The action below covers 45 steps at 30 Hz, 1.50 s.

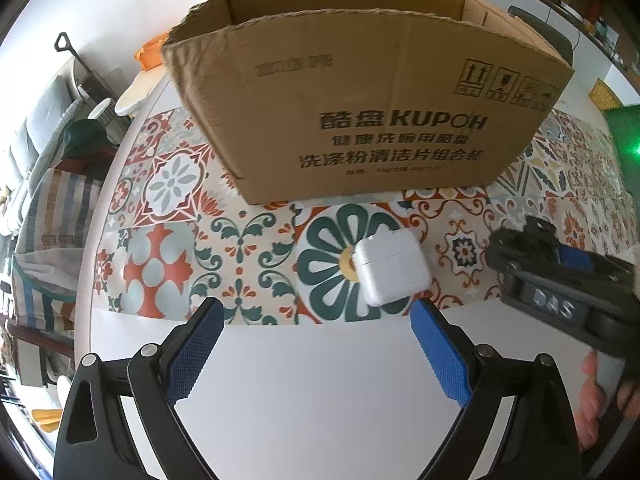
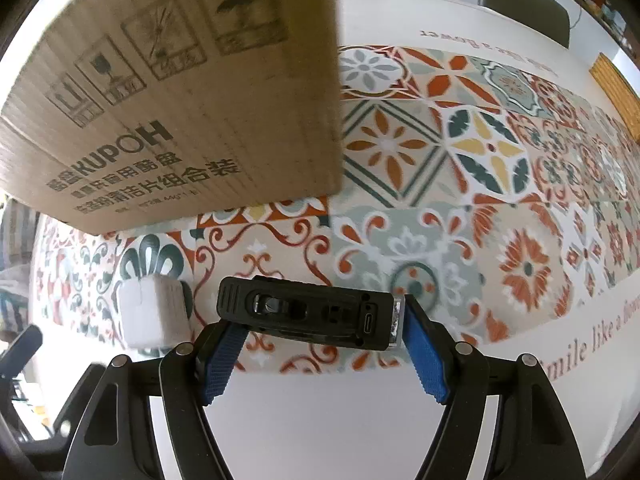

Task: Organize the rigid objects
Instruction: 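Grasp the white square adapter with the left tool while the right tool holds the black device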

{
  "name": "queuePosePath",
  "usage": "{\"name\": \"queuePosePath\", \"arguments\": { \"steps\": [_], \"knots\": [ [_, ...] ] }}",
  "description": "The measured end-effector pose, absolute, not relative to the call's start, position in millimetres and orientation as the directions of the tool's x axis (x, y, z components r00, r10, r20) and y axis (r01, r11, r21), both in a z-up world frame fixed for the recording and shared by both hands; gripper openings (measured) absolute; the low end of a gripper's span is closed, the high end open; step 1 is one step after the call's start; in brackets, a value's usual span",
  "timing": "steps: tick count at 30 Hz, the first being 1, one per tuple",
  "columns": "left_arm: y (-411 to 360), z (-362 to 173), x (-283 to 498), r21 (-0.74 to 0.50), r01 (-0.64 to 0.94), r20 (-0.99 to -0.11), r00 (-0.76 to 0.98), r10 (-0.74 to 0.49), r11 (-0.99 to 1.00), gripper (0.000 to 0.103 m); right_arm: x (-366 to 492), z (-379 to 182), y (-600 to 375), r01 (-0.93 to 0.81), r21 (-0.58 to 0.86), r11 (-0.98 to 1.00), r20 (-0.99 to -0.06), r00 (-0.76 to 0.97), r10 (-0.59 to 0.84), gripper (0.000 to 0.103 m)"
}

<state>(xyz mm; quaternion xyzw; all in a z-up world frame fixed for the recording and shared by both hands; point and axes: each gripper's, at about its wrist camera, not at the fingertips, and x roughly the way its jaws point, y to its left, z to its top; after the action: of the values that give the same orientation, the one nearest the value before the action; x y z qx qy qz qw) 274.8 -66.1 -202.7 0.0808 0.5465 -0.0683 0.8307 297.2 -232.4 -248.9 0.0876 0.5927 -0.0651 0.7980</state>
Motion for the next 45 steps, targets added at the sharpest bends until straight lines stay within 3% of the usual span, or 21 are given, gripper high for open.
{"name": "queuePosePath", "arguments": {
  "steps": [10,21,29,45],
  "knots": [
    [-95.5,-218.0,283.2,-0.010,0.198,-0.934,0.348,-0.080,0.980,0.081,268.8,-231.0,-269.3,0.205,0.096,0.974,-0.960,0.279,0.036,0.074],
    [-109.6,-243.6,301.8,-0.013,0.150,-0.950,0.306,-0.059,0.989,0.067,272.5,-230.9,-288.1,0.179,0.090,0.980,-0.964,0.263,0.041,0.074],
    [-116.6,-250.1,311.4,-0.014,0.126,-0.952,0.302,-0.052,0.992,0.048,278.2,-232.5,-284.6,0.155,0.091,0.984,-0.962,0.268,0.047,0.074],
    [-83.9,-226.1,276.0,-0.055,0.164,-0.935,0.336,-0.109,0.985,0.047,266.6,-217.7,-264.7,0.115,0.097,0.989,-0.956,0.287,0.060,0.074]
  ]
}}
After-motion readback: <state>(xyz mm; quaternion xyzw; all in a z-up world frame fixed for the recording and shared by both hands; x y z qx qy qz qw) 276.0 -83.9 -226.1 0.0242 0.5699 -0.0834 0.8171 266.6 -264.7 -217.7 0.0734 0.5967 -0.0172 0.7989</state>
